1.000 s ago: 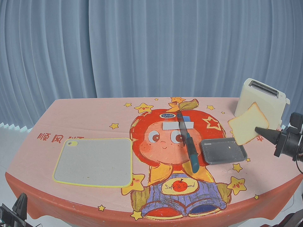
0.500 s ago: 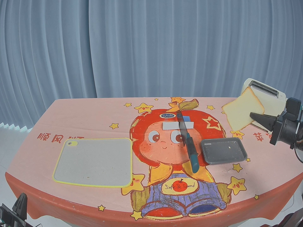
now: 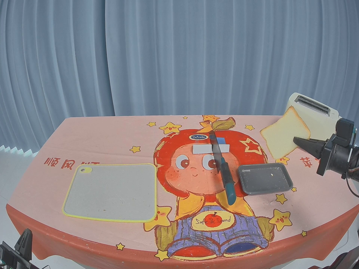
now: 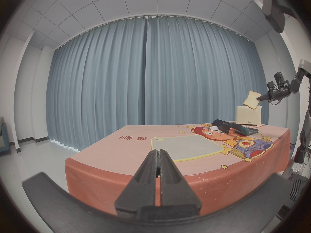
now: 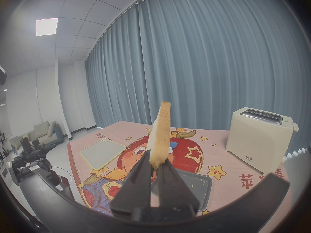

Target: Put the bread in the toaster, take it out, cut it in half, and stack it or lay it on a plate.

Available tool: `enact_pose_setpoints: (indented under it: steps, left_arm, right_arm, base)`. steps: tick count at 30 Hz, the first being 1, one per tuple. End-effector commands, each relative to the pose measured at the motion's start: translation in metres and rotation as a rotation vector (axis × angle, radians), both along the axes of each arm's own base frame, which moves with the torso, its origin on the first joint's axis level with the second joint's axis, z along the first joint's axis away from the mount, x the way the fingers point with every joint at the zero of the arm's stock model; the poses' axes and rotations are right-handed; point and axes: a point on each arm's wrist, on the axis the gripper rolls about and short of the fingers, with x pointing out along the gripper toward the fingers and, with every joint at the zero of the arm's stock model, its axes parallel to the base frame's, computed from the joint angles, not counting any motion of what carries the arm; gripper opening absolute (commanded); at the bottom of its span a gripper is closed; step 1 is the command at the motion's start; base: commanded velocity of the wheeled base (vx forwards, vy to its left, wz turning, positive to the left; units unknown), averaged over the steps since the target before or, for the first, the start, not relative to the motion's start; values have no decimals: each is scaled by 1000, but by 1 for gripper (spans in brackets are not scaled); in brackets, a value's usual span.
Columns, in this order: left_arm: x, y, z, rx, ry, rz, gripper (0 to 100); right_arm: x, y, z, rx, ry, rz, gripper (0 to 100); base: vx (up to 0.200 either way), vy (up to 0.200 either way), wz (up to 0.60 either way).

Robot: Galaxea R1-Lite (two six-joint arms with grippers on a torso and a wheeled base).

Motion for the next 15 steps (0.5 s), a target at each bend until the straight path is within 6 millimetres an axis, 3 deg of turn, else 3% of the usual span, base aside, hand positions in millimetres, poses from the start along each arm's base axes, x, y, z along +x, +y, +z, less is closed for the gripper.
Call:
enact_pose_setpoints:
  steps: [1,15]
  left_arm:
    - [0,0,-5,-1,1,1,0]
    - [0,0,-5,-3,1,1,0]
  right_arm:
    - [-4,-1,4,6,-19,3,0]
    - [-5,-2,5,-8,-35,-1,0]
  base:
    - [0,0,0]
    - [0,0,0]
